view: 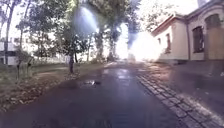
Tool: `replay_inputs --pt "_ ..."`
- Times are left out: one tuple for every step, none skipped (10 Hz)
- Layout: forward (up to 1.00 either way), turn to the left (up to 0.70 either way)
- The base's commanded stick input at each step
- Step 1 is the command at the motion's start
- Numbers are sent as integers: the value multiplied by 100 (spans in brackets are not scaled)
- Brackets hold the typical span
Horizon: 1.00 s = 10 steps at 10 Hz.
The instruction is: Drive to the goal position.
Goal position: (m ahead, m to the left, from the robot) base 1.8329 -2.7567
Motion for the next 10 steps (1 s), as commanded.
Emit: replay_inputs --pt "50 0" --pt "50 0" --pt "50 0" --pt "50 0" --pt "50 0" --pt "50 0" --pt "50 0" --pt "50 0" --pt "50 0" --pt "50 0"
